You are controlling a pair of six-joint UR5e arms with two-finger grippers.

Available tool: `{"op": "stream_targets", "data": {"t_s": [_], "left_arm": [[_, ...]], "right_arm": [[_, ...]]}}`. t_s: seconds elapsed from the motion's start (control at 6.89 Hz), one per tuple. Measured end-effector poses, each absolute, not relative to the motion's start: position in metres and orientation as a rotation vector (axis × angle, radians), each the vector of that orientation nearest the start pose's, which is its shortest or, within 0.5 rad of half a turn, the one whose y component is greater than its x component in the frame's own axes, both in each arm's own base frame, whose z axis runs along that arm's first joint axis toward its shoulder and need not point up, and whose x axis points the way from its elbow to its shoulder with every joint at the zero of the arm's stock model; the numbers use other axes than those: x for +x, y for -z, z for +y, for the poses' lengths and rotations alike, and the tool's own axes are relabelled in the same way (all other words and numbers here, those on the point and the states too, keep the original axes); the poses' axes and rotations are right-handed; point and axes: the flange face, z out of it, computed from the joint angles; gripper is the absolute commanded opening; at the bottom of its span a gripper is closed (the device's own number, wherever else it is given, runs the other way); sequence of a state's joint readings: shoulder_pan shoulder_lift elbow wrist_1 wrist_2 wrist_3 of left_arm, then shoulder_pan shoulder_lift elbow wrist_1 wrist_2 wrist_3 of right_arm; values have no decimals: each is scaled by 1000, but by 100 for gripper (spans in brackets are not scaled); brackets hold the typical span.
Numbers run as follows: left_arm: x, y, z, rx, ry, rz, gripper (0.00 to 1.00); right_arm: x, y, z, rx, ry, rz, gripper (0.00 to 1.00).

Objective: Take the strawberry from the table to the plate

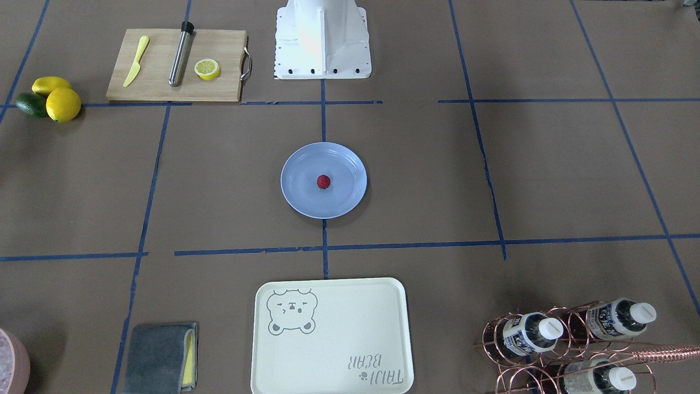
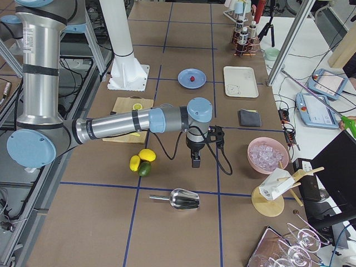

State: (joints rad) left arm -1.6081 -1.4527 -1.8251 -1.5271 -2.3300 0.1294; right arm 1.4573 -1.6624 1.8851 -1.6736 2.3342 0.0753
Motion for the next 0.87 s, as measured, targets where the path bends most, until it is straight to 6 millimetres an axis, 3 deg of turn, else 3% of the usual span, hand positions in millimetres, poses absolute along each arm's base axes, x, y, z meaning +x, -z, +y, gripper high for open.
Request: {"op": "stream_targets", "data": {"t_s": [0.29,0.87], "left_arm": [[-81,-593,-448,143,-121,745,100],[-75,-613,-446,75,-105,751,100]], "right_arm": [[13,-559,-456,40,81,-770,100],[13,-559,-455,39,80,-773,100]]}}
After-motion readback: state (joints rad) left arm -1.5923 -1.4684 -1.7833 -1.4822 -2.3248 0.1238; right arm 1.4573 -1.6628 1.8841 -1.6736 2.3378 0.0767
